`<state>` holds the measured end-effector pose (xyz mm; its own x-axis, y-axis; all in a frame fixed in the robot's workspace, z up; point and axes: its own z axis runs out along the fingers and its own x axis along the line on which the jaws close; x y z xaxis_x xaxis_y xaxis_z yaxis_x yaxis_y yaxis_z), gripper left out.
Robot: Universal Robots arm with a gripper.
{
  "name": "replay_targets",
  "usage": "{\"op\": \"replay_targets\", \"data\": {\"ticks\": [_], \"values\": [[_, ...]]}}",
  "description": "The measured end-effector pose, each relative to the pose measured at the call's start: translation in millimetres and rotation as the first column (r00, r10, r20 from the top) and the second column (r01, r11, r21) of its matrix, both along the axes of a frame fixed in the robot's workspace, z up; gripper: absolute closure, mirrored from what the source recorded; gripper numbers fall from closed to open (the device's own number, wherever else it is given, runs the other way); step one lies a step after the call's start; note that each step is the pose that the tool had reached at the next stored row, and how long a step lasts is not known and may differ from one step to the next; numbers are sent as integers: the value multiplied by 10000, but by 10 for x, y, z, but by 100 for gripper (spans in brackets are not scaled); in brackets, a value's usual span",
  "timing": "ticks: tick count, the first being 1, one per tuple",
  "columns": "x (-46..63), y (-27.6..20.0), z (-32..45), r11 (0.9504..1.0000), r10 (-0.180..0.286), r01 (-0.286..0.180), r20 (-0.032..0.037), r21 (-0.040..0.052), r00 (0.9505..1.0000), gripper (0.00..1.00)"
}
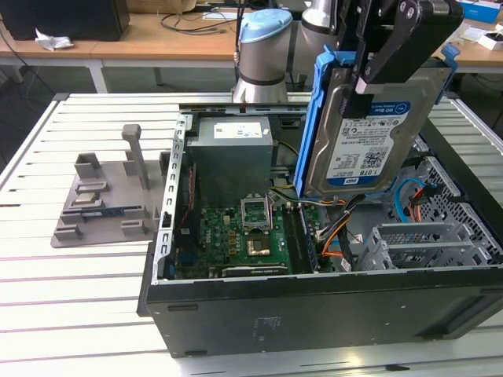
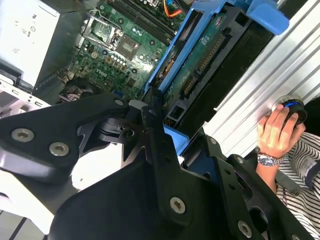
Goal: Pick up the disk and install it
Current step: 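Pick up the disk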
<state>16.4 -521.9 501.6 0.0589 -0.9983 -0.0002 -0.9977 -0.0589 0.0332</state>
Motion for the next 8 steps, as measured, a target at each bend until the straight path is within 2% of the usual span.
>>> {"op": "replay_targets", "data": {"ticks": [6, 8], "values": [[39, -28, -6, 10000, 0, 0, -1, 0, 10000, 63], [62, -51, -10, 10000, 1, -1, -3, 0, 10000, 63]]}}
